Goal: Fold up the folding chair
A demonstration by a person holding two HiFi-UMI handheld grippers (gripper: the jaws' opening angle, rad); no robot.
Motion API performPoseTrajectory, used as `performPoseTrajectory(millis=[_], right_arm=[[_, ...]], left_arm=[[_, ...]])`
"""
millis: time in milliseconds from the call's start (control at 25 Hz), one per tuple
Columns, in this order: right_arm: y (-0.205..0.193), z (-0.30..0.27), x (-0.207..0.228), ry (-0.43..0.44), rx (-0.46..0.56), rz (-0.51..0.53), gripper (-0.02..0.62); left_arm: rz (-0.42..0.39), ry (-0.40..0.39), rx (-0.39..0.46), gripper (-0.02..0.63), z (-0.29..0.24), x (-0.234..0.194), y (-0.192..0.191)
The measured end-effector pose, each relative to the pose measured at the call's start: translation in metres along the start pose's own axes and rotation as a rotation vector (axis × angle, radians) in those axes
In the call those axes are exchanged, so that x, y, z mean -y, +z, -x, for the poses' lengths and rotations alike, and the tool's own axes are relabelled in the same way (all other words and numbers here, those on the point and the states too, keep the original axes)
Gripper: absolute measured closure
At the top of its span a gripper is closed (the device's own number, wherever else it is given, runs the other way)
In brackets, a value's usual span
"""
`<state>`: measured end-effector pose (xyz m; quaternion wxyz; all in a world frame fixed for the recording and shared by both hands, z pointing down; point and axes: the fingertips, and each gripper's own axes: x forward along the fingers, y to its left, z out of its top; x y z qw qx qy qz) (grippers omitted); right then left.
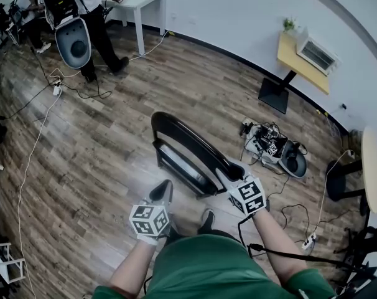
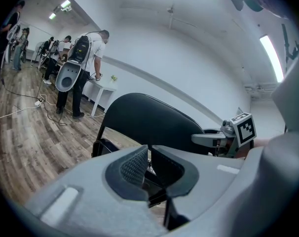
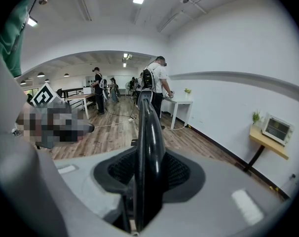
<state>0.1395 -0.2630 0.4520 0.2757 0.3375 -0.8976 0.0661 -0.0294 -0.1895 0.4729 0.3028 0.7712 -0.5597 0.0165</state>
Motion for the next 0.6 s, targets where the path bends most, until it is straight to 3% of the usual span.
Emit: performPoseTrajectory(millis=[600], right_arm=[[-0.0009, 0.0018, -0.001, 0.001, 0.002, 0.003, 0.443]], left_arm=[[0.008, 0.01, -0.014, 0.58, 0.0043, -0.0037, -0.0074]])
